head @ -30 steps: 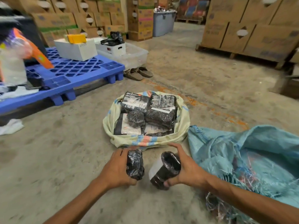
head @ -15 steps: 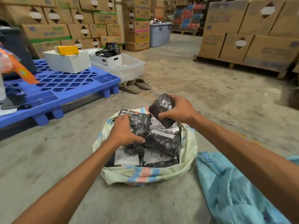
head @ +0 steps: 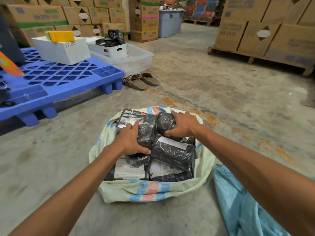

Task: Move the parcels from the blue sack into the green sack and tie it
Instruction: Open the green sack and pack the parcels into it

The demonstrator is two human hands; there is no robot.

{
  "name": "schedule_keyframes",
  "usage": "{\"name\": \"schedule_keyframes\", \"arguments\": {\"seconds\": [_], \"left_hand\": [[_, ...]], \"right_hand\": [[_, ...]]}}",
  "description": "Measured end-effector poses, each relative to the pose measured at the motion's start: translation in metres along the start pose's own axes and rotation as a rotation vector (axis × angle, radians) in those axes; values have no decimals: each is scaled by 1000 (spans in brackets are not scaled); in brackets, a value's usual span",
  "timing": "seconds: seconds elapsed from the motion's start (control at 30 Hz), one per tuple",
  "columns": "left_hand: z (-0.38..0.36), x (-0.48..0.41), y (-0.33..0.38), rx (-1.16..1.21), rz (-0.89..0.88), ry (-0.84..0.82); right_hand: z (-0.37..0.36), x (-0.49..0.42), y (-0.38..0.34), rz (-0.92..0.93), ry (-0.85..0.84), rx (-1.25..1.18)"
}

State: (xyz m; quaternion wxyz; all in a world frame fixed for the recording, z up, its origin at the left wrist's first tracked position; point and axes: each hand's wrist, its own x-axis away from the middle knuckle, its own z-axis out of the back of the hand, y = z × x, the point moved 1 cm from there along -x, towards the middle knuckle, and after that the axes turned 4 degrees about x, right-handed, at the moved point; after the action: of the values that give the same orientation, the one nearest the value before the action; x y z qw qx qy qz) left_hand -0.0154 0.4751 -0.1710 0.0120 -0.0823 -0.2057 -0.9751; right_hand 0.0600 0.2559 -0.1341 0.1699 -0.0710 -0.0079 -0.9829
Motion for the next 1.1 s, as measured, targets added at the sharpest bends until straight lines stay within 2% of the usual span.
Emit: {"name": "schedule_keyframes", "arguments": {"seconds": [0.1,0.2,0.3,0.37,0.43,0.5,0.53,0.63,0.73,0.8,0.87,0.93,1.03,1.1], "left_hand": [[2,2,-2,30,-6,-24],[13,1,-8,156,14,17],[28,1,-24,248,76,206],[32,3,-40,314,166,334],[30,3,-67,362,386,401],[21,9,-92,485,616,364],[15,14,-98,613,686,313],[-1,26,-98,931,753,127],[-5,26,-108,1094,771,77],[-8,20,-121,1185,807,9],[-17,11,-140,1185,839,1],[-21,4,-149,1116,840,59],[-2,10,-129,932,830,283],[13,11,-120,877,799,357]], "right_hand": [[6,4,6,25,-13,-130],[12,12,16,-59,137,-407],[4,20,36,-219,319,-527],[-10,26,52,-365,344,-549],[-34,28,73,-567,274,-625],[-57,34,90,-757,152,-840],[-65,39,95,-789,77,-941],[-86,42,107,-809,-80,-1131],[-109,35,120,-919,-131,-1255],[-112,34,119,-928,-183,-1329],[-102,40,106,-899,-287,-1362],[-94,41,100,-869,-297,-1330],[-83,40,93,-933,-137,-1219],[-76,41,91,-988,-2,-1182]]}}
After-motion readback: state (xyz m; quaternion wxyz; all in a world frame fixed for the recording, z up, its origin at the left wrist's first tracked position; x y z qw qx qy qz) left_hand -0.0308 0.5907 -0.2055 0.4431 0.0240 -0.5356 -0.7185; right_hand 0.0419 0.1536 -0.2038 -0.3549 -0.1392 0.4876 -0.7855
